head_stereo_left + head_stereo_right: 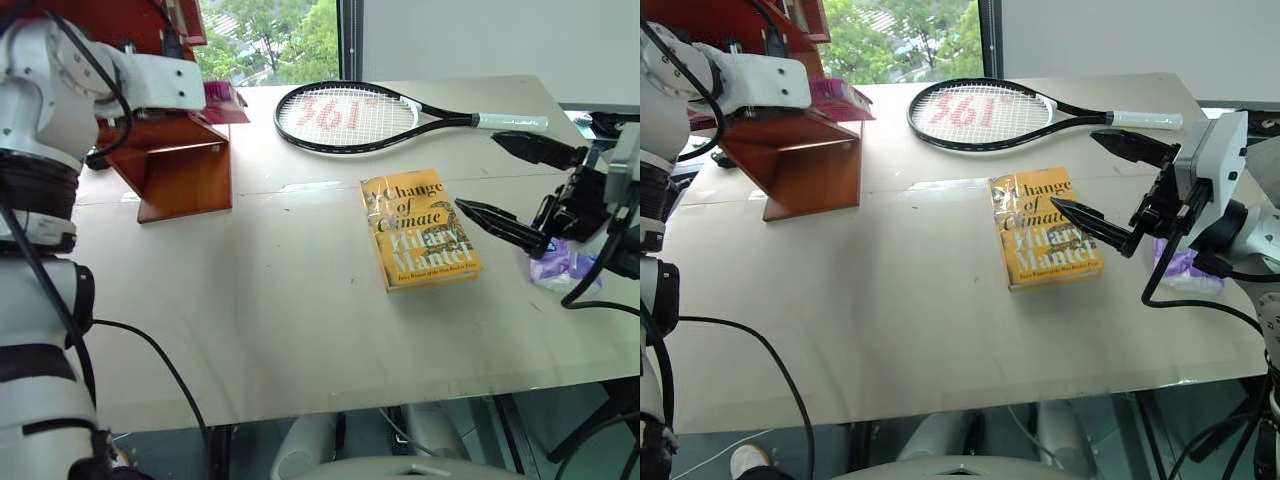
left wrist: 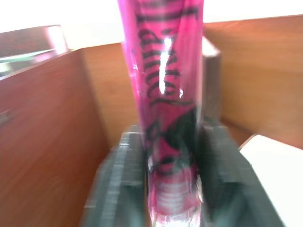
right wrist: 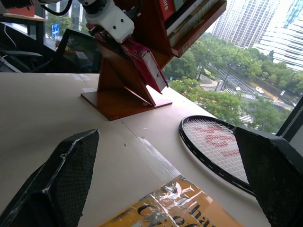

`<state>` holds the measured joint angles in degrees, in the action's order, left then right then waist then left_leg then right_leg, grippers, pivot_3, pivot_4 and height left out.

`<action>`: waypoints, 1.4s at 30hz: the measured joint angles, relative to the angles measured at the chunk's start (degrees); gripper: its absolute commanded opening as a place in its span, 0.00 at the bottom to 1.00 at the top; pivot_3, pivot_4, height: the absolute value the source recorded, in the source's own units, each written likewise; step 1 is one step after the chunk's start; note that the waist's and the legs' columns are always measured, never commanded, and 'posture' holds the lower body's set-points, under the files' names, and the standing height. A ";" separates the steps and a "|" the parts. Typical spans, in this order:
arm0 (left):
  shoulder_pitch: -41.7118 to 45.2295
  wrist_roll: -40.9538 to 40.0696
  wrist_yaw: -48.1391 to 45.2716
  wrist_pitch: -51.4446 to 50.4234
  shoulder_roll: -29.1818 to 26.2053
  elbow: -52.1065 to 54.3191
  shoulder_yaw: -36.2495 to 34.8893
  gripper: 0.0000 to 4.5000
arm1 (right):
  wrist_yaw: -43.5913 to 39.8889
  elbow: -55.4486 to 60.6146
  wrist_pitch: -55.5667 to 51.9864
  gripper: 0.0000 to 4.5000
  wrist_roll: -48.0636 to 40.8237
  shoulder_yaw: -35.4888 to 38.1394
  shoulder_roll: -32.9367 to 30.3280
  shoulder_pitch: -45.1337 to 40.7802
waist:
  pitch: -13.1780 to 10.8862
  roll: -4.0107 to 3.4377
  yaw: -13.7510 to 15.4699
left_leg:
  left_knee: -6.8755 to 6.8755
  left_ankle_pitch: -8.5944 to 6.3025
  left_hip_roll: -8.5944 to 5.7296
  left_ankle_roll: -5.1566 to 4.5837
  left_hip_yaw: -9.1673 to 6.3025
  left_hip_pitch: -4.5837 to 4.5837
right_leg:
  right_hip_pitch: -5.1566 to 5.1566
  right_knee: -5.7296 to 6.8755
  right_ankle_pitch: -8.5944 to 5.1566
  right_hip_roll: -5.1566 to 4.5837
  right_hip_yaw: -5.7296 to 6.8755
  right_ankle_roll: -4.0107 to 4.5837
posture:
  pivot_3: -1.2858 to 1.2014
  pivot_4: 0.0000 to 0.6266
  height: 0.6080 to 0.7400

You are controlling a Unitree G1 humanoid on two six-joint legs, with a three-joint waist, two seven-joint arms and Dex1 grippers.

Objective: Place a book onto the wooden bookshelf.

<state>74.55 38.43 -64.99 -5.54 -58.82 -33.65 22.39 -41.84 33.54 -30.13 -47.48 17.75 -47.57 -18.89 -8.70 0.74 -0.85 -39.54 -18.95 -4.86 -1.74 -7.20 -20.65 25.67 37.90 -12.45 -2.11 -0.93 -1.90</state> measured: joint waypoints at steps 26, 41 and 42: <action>-45.53 -50.46 2.87 -37.98 21.75 57.79 -30.47 0.78 | 0.47 -1.47 -0.05 1.00 -8.08 5.66 -0.37 -1.18 | -0.03 0.18 0.47 | -0.41 -0.16 0.02 -0.24 0.13 -0.16 | -0.12 -0.29 0.03 -0.10 0.10 0.01 | 0.52 0.24 1.00; -55.12 -53.37 17.00 -19.23 34.54 50.20 -26.15 0.78 | 10.99 2.95 -7.87 1.00 -13.71 7.22 -3.09 6.31 | 0.05 0.19 2.62 | -0.46 -0.19 0.01 -0.28 0.17 -0.17 | -0.14 -0.28 0.05 -0.12 0.11 0.05 | 0.52 0.24 1.00; -55.89 -53.92 16.69 -19.39 34.43 50.13 -26.29 0.78 | 11.36 2.65 -8.90 1.00 -13.22 7.22 -3.07 8.15 | 0.03 0.17 2.61 | -0.47 -0.20 0.01 -0.29 0.24 -0.19 | -0.12 -0.27 0.05 -0.12 0.05 0.05 | 0.52 0.24 1.00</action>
<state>18.66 -15.50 -48.31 -24.93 -24.40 16.49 -3.89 -30.48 36.20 -39.03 -60.70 24.97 -50.64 -10.74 -8.68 0.90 1.77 -40.01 -19.15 -4.85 -2.04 -6.97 -20.84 25.55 37.63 -12.40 -2.23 -0.88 -1.84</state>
